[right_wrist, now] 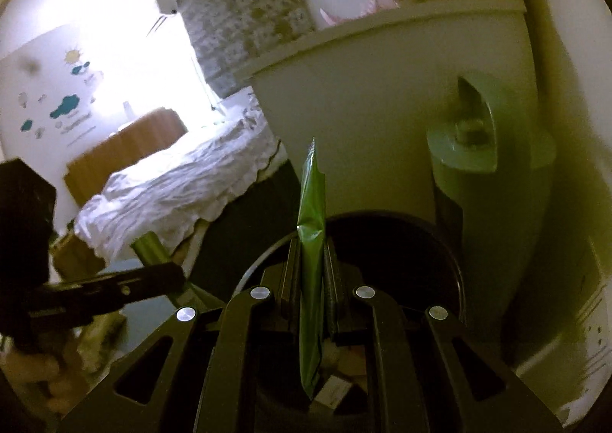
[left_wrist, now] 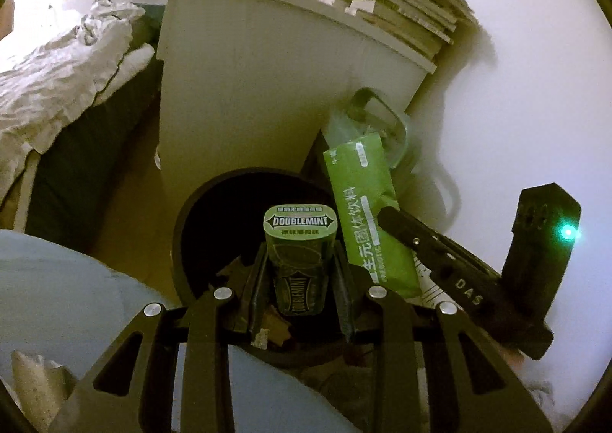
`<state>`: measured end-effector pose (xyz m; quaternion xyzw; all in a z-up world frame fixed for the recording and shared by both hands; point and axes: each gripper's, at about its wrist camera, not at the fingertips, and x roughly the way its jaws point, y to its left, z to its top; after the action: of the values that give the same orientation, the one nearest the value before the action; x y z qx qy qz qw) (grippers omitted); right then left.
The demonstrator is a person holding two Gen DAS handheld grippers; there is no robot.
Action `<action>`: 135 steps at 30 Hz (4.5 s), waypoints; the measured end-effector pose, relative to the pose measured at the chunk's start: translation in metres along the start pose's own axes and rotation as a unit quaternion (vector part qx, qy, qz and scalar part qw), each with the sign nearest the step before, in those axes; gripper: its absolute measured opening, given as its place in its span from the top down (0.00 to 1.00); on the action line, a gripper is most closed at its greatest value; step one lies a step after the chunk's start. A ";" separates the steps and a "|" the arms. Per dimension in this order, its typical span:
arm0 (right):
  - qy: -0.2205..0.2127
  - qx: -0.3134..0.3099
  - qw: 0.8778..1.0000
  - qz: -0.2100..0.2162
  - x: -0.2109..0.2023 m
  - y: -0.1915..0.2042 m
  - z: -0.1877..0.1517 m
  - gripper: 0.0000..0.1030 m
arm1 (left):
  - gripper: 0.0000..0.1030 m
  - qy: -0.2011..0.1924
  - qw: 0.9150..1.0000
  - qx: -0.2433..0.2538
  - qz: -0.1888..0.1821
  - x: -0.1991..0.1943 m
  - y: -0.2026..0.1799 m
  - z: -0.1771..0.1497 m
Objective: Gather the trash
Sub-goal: 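Carry the Doublemint bottle and green packet over the black bin, then open both grippers to drop the items into the bin, then grasp the dark red lip gloss with the left gripper while the right grasps the purple stick, then carry the lip gloss and purple stick over the black bin, then open both grippers to drop the items into the bin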
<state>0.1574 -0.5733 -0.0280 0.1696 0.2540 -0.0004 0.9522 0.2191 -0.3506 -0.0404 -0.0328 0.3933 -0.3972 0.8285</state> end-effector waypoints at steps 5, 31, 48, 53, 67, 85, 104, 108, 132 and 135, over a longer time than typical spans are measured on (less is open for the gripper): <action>0.014 0.013 1.000 0.005 0.006 -0.007 -0.005 0.88 | 0.70 0.007 1.000 0.000 0.000 0.013 -0.002 0.002; 0.033 0.016 0.999 0.039 0.007 0.028 -0.029 0.31 | 0.24 -0.048 0.995 -0.030 0.077 -0.153 0.054 -0.045; 0.283 -0.195 0.922 0.177 0.054 0.318 -0.038 0.46 | 0.63 0.055 0.989 -0.042 0.130 -0.171 0.167 -0.130; 0.339 -0.229 0.900 0.151 0.101 0.370 -0.065 0.50 | 0.70 0.049 0.992 -0.043 0.111 -0.180 0.173 -0.135; 0.324 -0.249 0.901 0.149 0.116 0.363 -0.065 0.84 | 0.75 0.027 0.992 -0.045 0.116 -0.192 0.164 -0.145; -0.052 -0.028 0.991 0.121 -0.060 0.120 0.004 0.84 | 0.76 -0.109 0.991 -0.042 0.069 -0.207 0.077 -0.061; -0.017 0.066 0.998 0.011 -0.010 -0.018 0.007 0.84 | 0.76 -0.029 1.000 -0.008 0.001 -0.020 0.011 0.021; -0.014 0.049 0.999 -0.003 0.001 -0.023 0.011 0.84 | 0.76 -0.022 1.000 -0.006 0.006 -0.003 0.012 0.024; 0.048 0.067 0.996 0.019 0.031 -0.015 -0.004 0.65 | 0.74 0.024 0.999 -0.028 0.023 0.035 0.023 0.023; 0.030 0.079 0.996 0.016 0.025 -0.016 -0.005 0.35 | 0.73 0.024 0.999 -0.028 0.023 0.031 0.023 0.024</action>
<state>0.1751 -0.5849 -0.0489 0.2482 0.2791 0.0001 0.9276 0.2616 -0.3626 -0.0520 -0.0378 0.4247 -0.3676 0.8265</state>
